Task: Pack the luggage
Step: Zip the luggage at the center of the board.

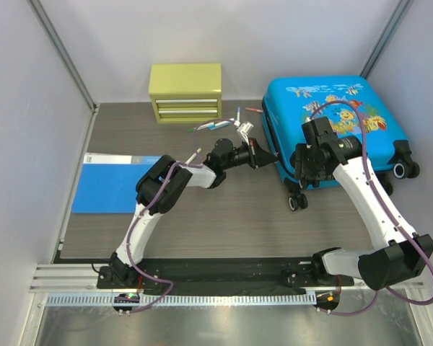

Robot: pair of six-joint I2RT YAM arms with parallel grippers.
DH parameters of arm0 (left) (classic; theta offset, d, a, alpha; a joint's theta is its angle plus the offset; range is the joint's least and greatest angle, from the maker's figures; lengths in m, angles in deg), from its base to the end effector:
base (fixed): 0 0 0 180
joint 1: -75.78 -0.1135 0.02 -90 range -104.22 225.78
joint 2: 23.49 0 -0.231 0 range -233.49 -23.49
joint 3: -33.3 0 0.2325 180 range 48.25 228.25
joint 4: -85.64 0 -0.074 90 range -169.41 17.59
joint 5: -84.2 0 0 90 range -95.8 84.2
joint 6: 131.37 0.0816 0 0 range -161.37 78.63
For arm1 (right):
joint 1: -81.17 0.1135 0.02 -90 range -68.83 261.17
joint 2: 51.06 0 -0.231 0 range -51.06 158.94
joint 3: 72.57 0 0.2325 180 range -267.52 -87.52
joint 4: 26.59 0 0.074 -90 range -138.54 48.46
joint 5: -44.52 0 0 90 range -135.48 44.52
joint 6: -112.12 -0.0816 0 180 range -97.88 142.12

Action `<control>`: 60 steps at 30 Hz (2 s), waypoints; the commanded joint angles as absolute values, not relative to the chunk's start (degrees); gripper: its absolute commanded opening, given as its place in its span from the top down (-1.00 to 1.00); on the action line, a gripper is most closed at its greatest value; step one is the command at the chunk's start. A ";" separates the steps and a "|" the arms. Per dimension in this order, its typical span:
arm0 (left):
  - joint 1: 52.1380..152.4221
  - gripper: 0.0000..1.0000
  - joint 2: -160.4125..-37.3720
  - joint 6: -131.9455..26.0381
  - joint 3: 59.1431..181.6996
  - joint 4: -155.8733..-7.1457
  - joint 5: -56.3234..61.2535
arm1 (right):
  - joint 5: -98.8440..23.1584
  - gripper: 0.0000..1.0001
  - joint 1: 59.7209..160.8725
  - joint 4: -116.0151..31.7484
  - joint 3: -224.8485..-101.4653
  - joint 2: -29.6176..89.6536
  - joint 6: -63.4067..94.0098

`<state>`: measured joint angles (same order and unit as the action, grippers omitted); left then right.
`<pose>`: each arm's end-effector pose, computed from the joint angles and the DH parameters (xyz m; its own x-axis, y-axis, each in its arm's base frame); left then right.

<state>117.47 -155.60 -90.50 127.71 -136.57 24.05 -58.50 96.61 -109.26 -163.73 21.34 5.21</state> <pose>0.3487 -0.3650 0.1541 -0.6780 -0.2744 -0.6819 0.6643 0.1683 -0.7282 0.2341 0.0456 0.2706 -0.8759 0.0521 -0.4796 0.0950 0.9933 -0.0657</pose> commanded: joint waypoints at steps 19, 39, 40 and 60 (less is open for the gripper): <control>114.80 0.99 -155.68 -90.07 126.40 -137.76 21.10 | -65.52 0.98 95.58 -108.34 -167.68 17.93 -0.65; 124.91 0.99 -150.49 -91.82 118.65 -141.37 19.43 | -65.78 0.97 95.58 -105.61 -174.09 19.51 -2.58; 125.17 1.00 -150.31 -92.00 118.48 -141.46 19.25 | -65.87 0.97 95.67 -105.44 -174.62 19.77 -2.49; 127.90 1.00 -146.80 -90.60 116.72 -138.65 18.29 | -67.02 0.98 95.58 -102.36 -184.29 23.21 -0.82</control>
